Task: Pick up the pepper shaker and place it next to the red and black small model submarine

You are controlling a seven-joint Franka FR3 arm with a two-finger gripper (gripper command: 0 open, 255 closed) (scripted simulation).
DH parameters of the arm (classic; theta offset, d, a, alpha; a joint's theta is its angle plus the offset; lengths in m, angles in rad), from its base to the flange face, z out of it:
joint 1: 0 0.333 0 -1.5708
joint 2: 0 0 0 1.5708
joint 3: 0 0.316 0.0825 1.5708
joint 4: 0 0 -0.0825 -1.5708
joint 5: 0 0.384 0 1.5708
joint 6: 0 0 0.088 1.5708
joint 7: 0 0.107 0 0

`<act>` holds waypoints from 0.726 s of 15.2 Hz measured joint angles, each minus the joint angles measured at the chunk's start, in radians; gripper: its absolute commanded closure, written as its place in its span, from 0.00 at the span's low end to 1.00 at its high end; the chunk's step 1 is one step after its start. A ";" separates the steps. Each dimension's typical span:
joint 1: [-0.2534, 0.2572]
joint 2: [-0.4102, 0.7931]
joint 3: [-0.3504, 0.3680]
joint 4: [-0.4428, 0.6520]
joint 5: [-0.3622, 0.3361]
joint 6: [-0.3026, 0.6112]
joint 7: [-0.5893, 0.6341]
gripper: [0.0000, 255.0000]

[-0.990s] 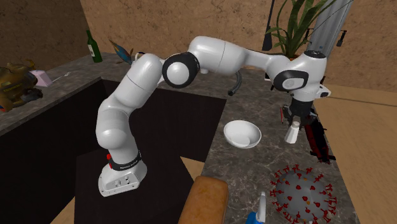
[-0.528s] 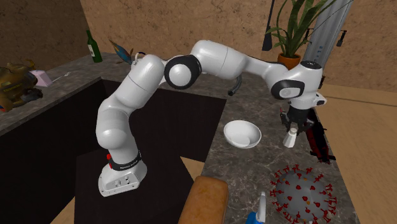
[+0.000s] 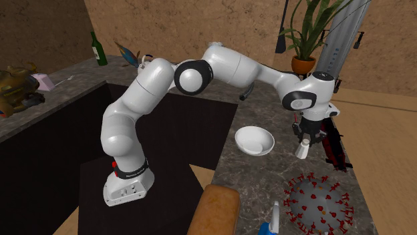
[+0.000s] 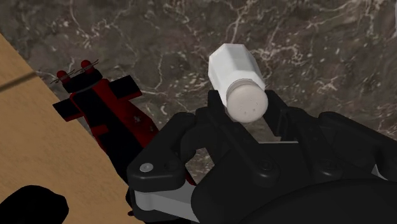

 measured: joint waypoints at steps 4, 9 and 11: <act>0.000 0.000 0.000 0.000 0.000 0.000 0.000 0.00; 0.000 0.000 0.000 0.000 0.000 0.001 0.000 0.00; 0.003 -0.010 -0.003 -0.003 -0.003 -0.007 0.002 0.00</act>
